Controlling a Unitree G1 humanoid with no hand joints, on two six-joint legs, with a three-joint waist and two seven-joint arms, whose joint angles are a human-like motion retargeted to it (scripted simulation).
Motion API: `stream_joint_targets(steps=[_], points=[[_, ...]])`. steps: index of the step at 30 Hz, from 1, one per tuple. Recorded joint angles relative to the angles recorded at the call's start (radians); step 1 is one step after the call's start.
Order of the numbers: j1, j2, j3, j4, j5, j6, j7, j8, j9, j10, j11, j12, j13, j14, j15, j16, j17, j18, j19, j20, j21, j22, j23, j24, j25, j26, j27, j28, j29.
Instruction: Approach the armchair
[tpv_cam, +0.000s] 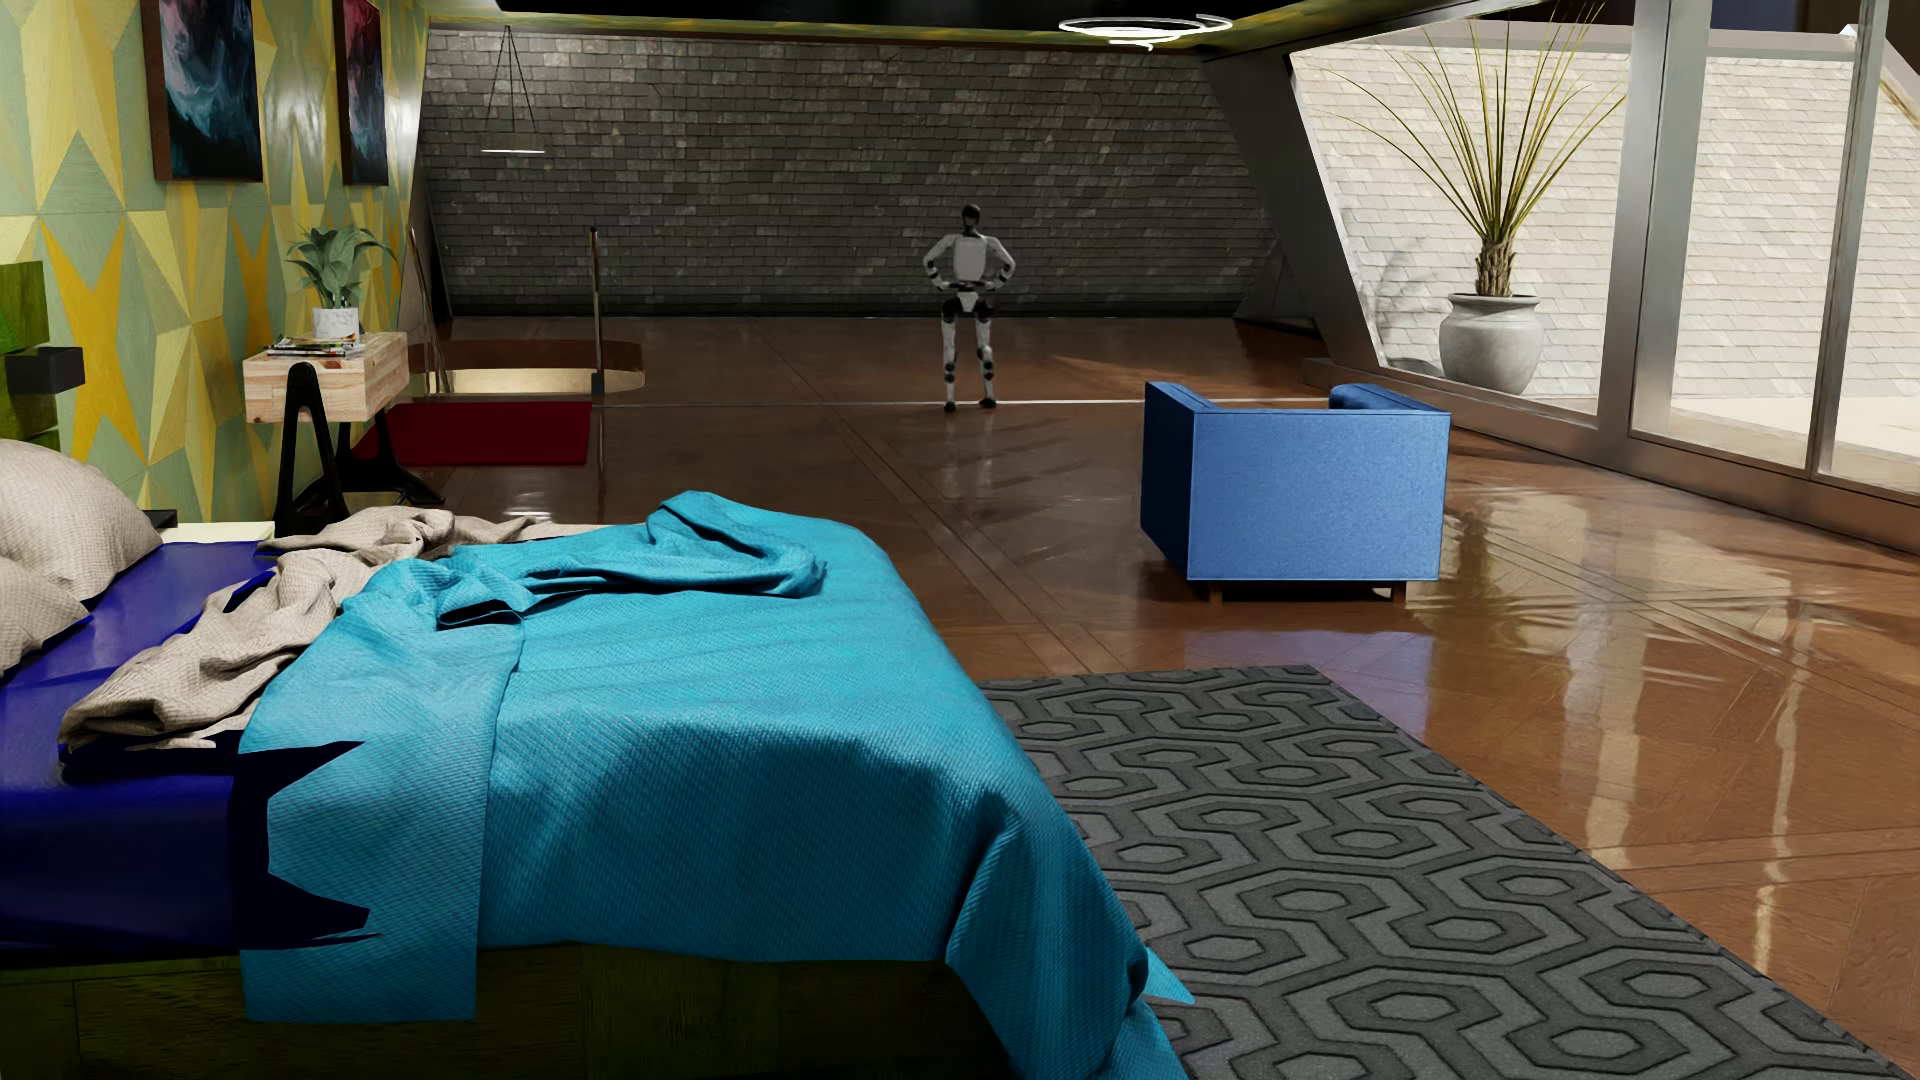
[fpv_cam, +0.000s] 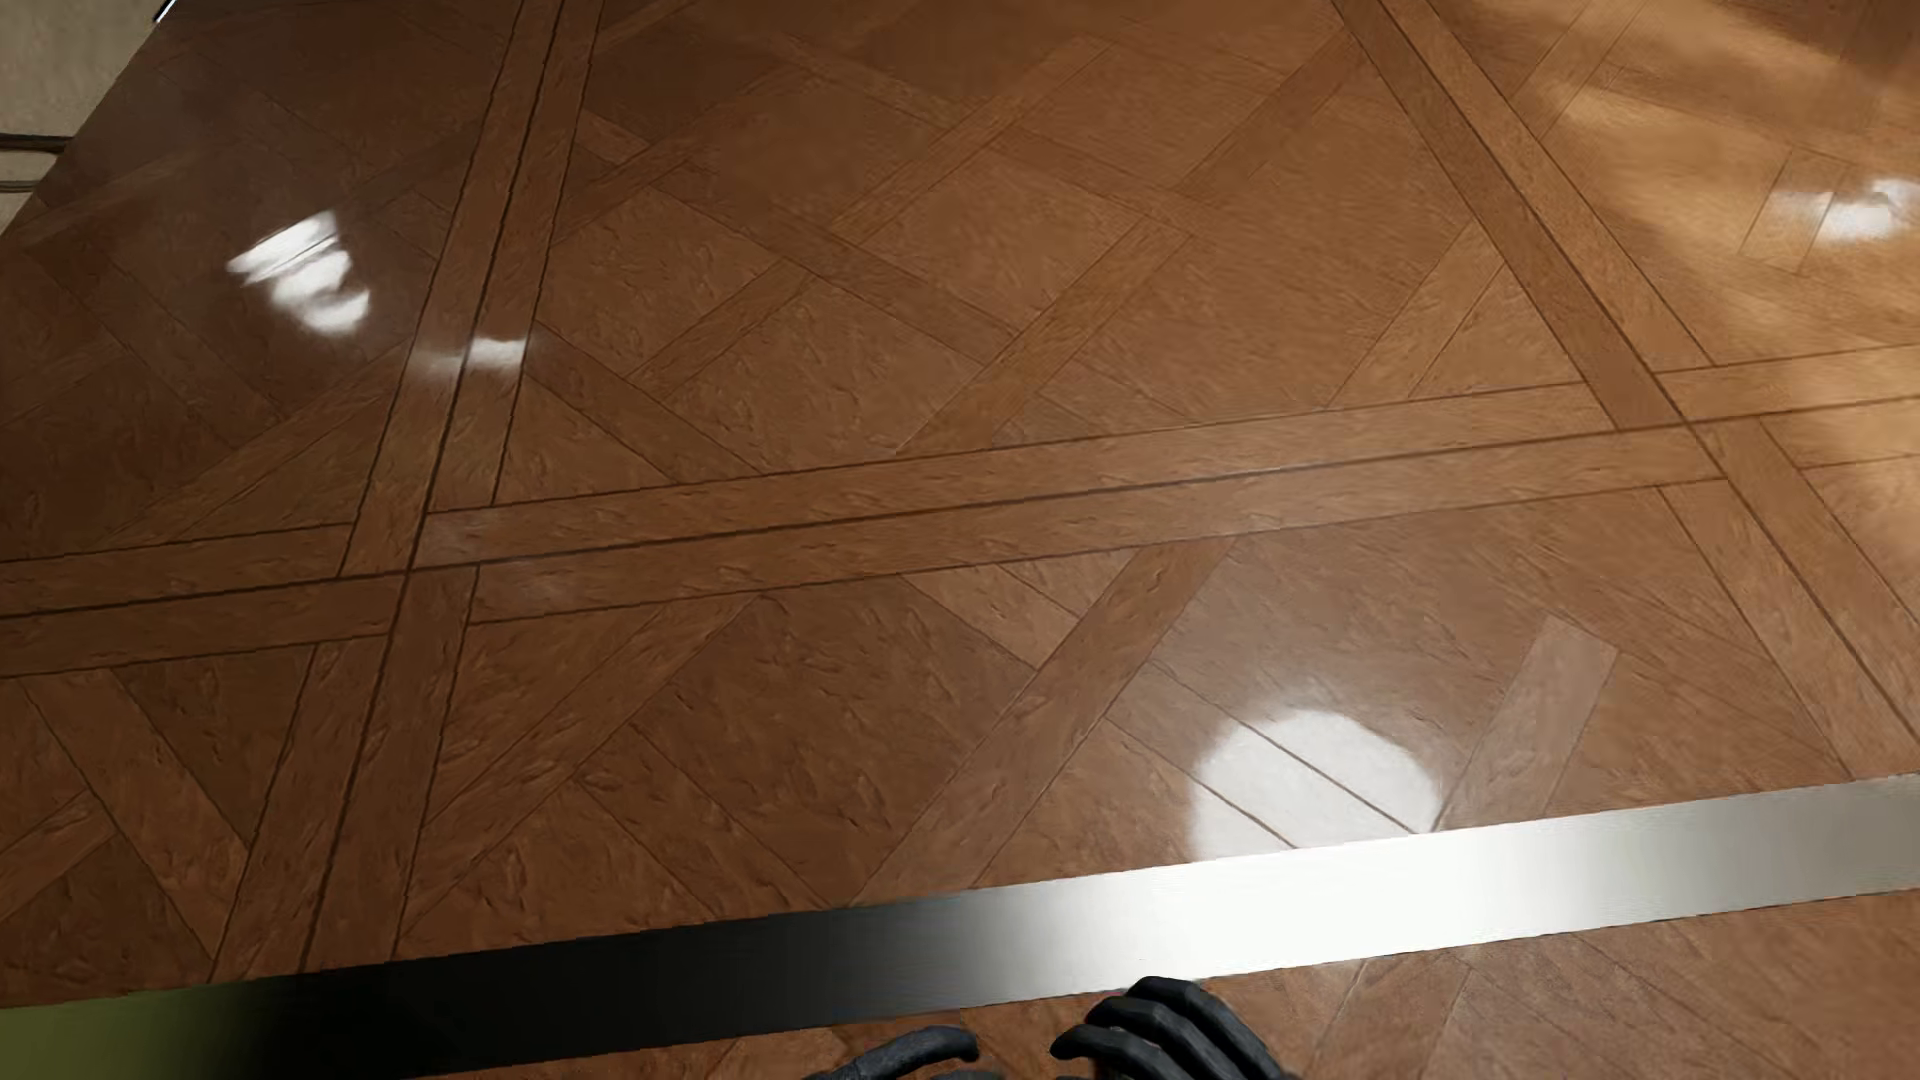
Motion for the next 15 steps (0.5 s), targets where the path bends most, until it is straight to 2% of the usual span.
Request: stream_joint_targets(steps=[1, 2, 3, 4, 5, 6, 7, 8, 10, 12, 13, 15], points=[[-0.024, -0.029, 0.006, -0.006, -0.015, -0.018, 0.052, 0.007, 0.015, 0.001, -0.029, 0.005, 0.002, 0.011, 0.02, -0.002, -0.001, 0.006, 0.004, 0.008, 0.003, -0.006, 0.005, 0.023, 0.001, -0.006, 0.008, 0.019, 0.0], [-0.05, -0.065, 0.015, -0.005, -0.068, -0.036, 0.103, -0.101, 0.028, 0.0, -0.051, 0.008, 0.009, 0.026, 0.01, -0.003, 0.002, 0.01, -0.071, 0.007, -0.002, -0.008, 0.006, 0.03, 0.002, -0.015, 0.014, 0.028, 0.0], [-0.075, -0.087, 0.023, 0.001, -0.132, -0.052, 0.151, -0.26, 0.038, -0.003, -0.069, 0.006, 0.021, 0.04, -0.03, -0.003, 0.005, 0.015, -0.121, -0.002, -0.013, -0.007, 0.004, 0.022, -0.001, -0.023, 0.015, 0.032, 0.0], [-0.097, -0.09, 0.029, 0.012, -0.202, -0.066, 0.197, -0.459, 0.045, -0.009, -0.087, 0.006, 0.025, 0.054, -0.083, 0.002, 0.005, 0.019, -0.134, -0.024, -0.019, -0.014, -0.004, 0.012, -0.006, -0.017, 0.016, 0.032, 0.0], [-0.114, -0.076, 0.034, 0.027, -0.27, -0.078, 0.241, -0.68, 0.049, -0.011, -0.085, 0.009, 0.021, 0.063, -0.109, 0.003, 0.004, 0.023, -0.106, -0.03, -0.029, -0.013, -0.004, 0.014, -0.022, -0.017, 0.009, 0.031, 0.0], [-0.128, -0.059, 0.033, 0.047, -0.319, -0.083, 0.279, -0.825, 0.053, -0.009, -0.048, 0.007, 0.026, 0.069, -0.093, 0.004, -0.003, 0.025, -0.12, -0.035, -0.038, -0.009, -0.008, 0.016, -0.044, -0.017, 0.006, 0.029, 0.0], [-0.137, -0.038, 0.031, 0.069, -0.359, -0.086, 0.316, -0.918, 0.056, 0.002, 0.009, 0.007, 0.042, 0.068, -0.083, 0.005, -0.019, 0.026, -0.136, -0.038, -0.042, -0.004, -0.011, 0.021, -0.055, -0.016, 0.009, 0.028, 0.0], [-0.141, -0.021, 0.026, 0.09, -0.382, -0.085, 0.348, -0.928, 0.059, 0.016, 0.077, -0.006, 0.083, 0.065, -0.096, -0.002, -0.052, 0.027, -0.147, -0.047, -0.045, 0.005, -0.027, 0.016, -0.052, -0.013, 0.014, 0.022, 0.0], [-0.132, 0.015, 0.013, 0.131, -0.397, -0.083, 0.411, -0.852, 0.063, 0.035, 0.213, -0.006, 0.144, 0.06, -0.153, -0.012, -0.114, 0.026, -0.148, -0.053, -0.028, 0.018, -0.058, 0.018, -0.003, -0.003, 0.014, 0.013, 0.005], [-0.113, 0.079, 0.003, 0.174, -0.412, -0.085, 0.476, -0.806, 0.059, 0.045, 0.321, 0.008, 0.154, 0.062, -0.194, -0.012, -0.124, 0.025, -0.145, -0.047, -0.022, 0.022, -0.085, 0.002, 0.034, -0.002, 0.025, 0.01, 0.019], [-0.103, 0.123, 0.0, 0.192, -0.433, -0.086, 0.51, -0.816, 0.053, 0.047, 0.353, 0.017, 0.139, 0.066, -0.214, -0.003, -0.111, 0.025, -0.161, -0.043, -0.026, 0.013, -0.082, -0.012, 0.043, -0.002, 0.039, 0.008, 0.02], [-0.075, 0.248, 0.001, 0.22, -0.514, -0.092, 0.59, -0.976, 0.032, 0.035, 0.348, 0.031, 0.093, 0.081, -0.243, 0.008, -0.054, 0.024, -0.232, -0.028, -0.026, 0.002, -0.033, -0.035, 0.066, -0.012, 0.041, -0.003, 0.004]])
